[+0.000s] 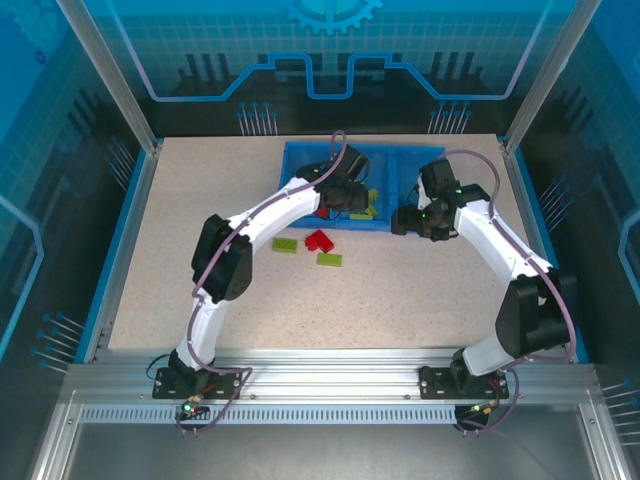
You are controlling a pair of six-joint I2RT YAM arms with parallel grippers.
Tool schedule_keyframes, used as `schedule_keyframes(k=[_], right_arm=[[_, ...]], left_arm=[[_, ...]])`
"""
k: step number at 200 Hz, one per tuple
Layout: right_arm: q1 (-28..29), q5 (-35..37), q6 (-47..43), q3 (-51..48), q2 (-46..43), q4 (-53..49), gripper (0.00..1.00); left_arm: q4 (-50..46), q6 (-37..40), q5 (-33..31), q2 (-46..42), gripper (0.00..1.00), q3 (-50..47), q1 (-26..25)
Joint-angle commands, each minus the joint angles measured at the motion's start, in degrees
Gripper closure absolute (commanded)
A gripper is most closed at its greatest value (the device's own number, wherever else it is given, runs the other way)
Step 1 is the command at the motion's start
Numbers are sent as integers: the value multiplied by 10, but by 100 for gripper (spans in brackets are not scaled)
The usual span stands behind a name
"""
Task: Sort the legos into containers by color
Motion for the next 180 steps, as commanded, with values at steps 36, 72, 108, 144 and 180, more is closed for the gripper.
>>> schedule_keyframes(k=[36, 72, 108, 144, 180], right_arm=[[13, -46, 49, -85, -62, 58, 16], [82, -28, 42, -100, -65, 111, 12], [157, -12, 6, -80, -9, 168, 15], [212, 2, -35, -3, 93, 179, 21], [250, 31, -95, 89, 198, 144, 23]], left_arm=[[-11, 25, 56, 35, 38, 80, 17], [10, 3, 73, -15, 4, 41, 18], [65, -25, 63, -124, 1, -58, 19], [94, -49, 51, -235, 1, -182, 52], [98, -94, 50, -336, 1, -347, 126]])
